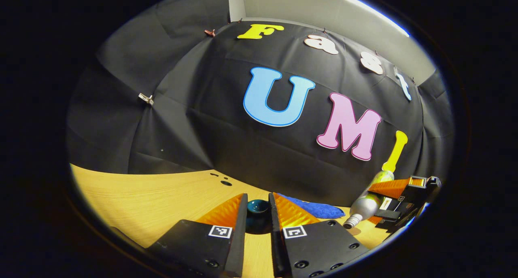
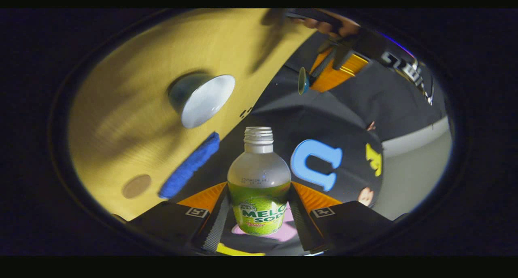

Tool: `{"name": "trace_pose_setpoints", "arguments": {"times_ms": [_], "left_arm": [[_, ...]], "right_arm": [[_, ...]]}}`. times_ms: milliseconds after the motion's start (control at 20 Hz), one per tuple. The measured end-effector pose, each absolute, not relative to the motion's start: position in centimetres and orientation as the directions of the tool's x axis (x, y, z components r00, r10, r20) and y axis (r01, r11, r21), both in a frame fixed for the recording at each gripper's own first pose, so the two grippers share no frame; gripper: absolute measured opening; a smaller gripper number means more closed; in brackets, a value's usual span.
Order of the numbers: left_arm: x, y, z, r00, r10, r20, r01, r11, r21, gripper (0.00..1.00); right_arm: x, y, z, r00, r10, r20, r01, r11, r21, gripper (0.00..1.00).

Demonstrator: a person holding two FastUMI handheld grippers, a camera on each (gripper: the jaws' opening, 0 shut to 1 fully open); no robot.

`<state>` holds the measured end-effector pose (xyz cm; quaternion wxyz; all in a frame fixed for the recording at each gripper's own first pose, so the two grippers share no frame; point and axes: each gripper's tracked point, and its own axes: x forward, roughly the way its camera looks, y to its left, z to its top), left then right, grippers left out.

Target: Open the teacup lid with one hand, grasp the water bottle and pour water into the teacup with the other hand; after pouring, place the water bottle on the coaster and then close the teacup lid.

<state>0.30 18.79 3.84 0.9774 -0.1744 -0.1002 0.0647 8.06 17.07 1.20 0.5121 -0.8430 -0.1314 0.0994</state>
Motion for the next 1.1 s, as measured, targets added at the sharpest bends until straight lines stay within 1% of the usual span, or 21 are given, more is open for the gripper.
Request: {"name": "trace_pose_setpoints", "arguments": {"times_ms": [100,150,250,350,450,500,600,650,700,800,900,1000,1100], "left_arm": [[0.3,18.9,3.8,0.971,0.167,0.173,-0.098,0.932,-0.348,0.31],[0.2,19.0,3.8,0.97,0.169,0.173,-0.1,0.932,-0.349,0.31],[0.2,18.9,3.8,0.971,0.167,0.171,-0.098,0.931,-0.352,0.31],[0.3,18.8,3.8,0.972,0.164,0.169,-0.096,0.932,-0.348,0.31],[0.3,18.7,3.8,0.972,0.163,0.17,-0.097,0.934,-0.344,0.31],[0.2,18.7,3.8,0.972,0.164,0.171,-0.097,0.934,-0.343,0.31],[0.2,18.6,4.0,0.972,0.162,0.172,-0.096,0.935,-0.34,0.31],[0.2,18.6,3.9,0.972,0.162,0.172,-0.097,0.936,-0.338,0.31],[0.3,18.5,3.9,0.972,0.16,0.171,-0.096,0.937,-0.336,0.31],[0.3,18.3,3.9,0.973,0.157,0.167,-0.095,0.939,-0.332,0.31],[0.4,18.2,3.9,0.974,0.155,0.167,-0.094,0.94,-0.327,0.31],[0.3,17.8,4.1,0.975,0.147,0.17,-0.085,0.942,-0.326,0.31],[0.1,17.6,4.5,0.974,0.141,0.18,-0.076,0.942,-0.327,0.31]], "right_arm": [[7.7,17.1,-1.2,0.948,0.3,-0.103,-0.008,-0.301,-0.954,0.77],[7.4,17.3,-2.1,0.947,0.292,-0.137,-0.062,-0.252,-0.966,0.77],[6.9,17.5,-3.1,0.942,0.282,-0.185,-0.142,-0.164,-0.976,0.77],[6.5,17.3,-3.8,0.937,0.275,-0.217,-0.222,-0.015,-0.975,0.77],[7.1,17.6,-3.7,0.936,0.261,-0.238,-0.294,0.202,-0.934,0.77],[7.3,17.2,-3.7,0.936,0.247,-0.251,-0.326,0.338,-0.883,0.77],[7.7,16.9,-3.7,0.933,0.242,-0.267,-0.36,0.582,-0.729,0.77],[8.1,16.5,-3.4,0.928,0.259,-0.267,-0.371,0.687,-0.625,0.77],[8.2,16.4,-2.5,0.926,0.285,-0.246,-0.374,0.772,-0.514,0.78],[7.7,16.3,0.1,0.924,0.338,-0.18,-0.379,0.877,-0.295,0.78],[7.2,15.7,2.6,0.924,0.368,-0.102,-0.379,0.919,-0.112,0.78],[6.1,14.0,4.9,0.938,0.346,-0.026,-0.346,0.938,-0.007,0.78],[5.5,12.7,5.5,0.954,0.298,0.013,-0.299,0.952,0.062,0.77]]}}
